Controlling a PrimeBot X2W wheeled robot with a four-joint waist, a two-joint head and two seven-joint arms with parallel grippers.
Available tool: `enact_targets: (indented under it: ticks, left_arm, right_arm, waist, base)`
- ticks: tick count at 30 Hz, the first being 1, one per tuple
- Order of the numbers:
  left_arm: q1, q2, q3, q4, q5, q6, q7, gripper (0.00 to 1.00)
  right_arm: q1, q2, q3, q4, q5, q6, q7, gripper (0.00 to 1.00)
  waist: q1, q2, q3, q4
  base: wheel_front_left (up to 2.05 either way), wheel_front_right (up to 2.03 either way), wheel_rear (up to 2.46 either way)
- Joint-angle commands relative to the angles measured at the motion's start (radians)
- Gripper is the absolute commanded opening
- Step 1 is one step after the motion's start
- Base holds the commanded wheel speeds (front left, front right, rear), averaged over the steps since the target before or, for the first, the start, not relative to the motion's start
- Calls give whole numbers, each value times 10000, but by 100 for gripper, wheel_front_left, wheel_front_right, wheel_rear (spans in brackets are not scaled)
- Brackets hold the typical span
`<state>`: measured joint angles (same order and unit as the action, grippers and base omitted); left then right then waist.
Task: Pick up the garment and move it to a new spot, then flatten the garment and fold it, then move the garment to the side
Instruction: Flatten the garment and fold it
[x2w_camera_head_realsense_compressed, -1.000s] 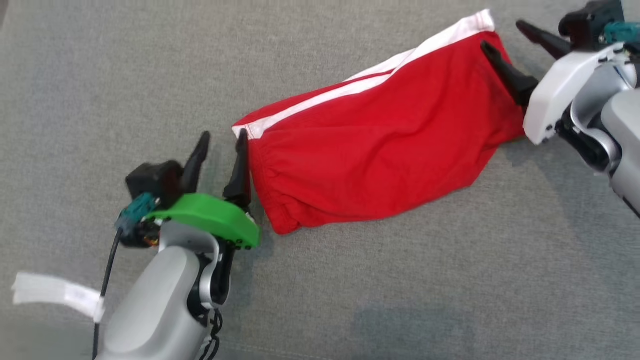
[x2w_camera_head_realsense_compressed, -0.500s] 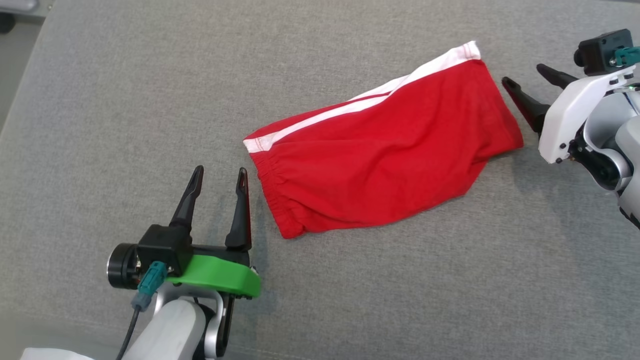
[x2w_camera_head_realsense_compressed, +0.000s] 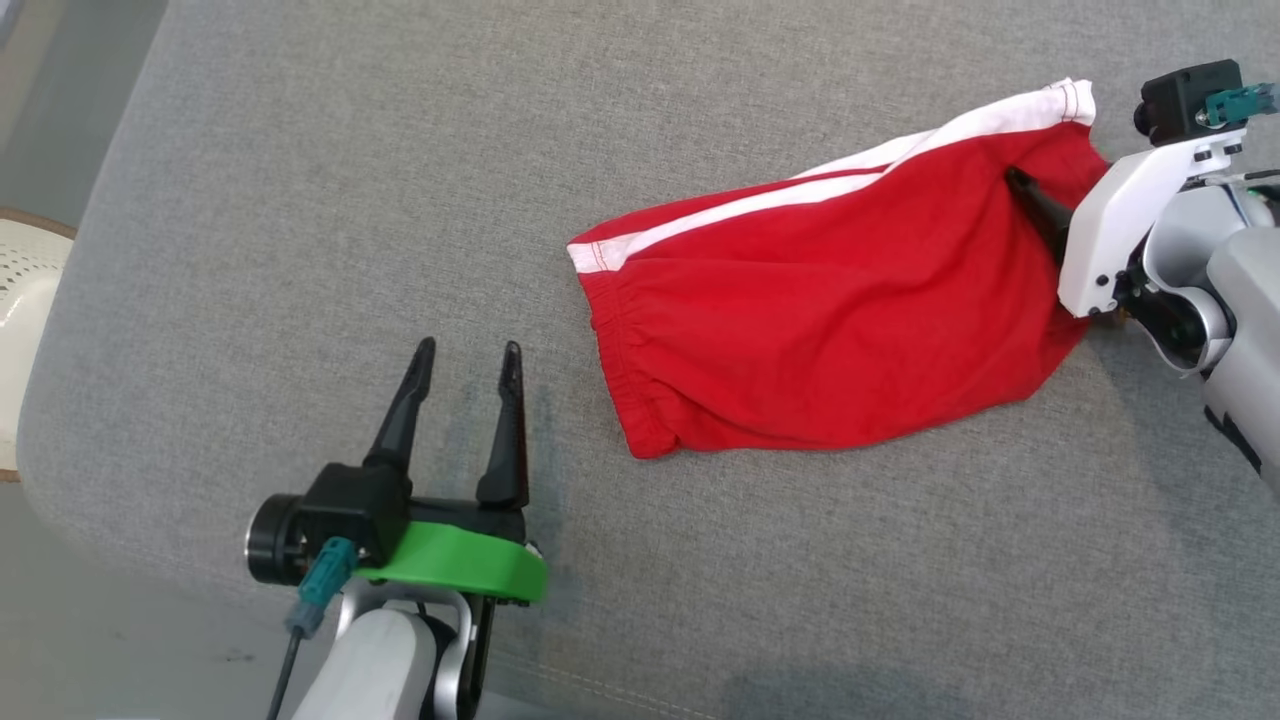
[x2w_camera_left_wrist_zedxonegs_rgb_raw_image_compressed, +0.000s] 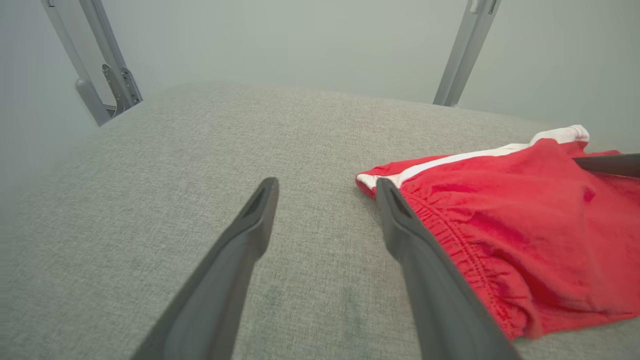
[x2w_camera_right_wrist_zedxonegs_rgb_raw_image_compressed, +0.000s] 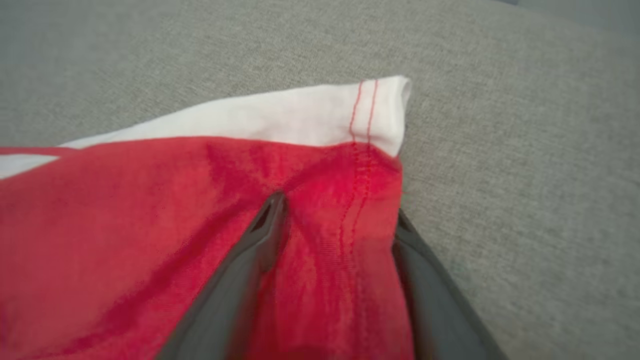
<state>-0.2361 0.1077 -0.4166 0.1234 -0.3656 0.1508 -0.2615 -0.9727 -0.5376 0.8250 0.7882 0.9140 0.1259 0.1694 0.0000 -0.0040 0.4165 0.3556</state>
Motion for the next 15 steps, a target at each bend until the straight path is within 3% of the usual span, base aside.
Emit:
enact_targets:
  ticks: [1,5,9,15]
  left_arm:
    - [154,-85,216,-2,127,-122,-46,100]
    - [564,-217,837,354,462,-478,-35,100]
    - [1205,-204,1245,653,756,-703,-36,100]
    - [2052,-245,1658,743,1015,-957,-36,100]
  right_arm:
    - [718,472,325,88,274,90,445,0]
    - [973,714,61,-340,1002,84,88,0]
    - [1359,1367,-430,-806,2019,72,-392,0]
    - [2144,1185,-843,-874,2810,41,-666,0]
  waist:
    - [0,40,-187,-47]
    - [0,40,-856,-760]
    - [0,40,-1590,-1749]
    - [0,40,-2340,-2991]
  base:
    - [0,0,0]
    - [0,0,0]
    - [0,0,0]
    - [0,0,0]
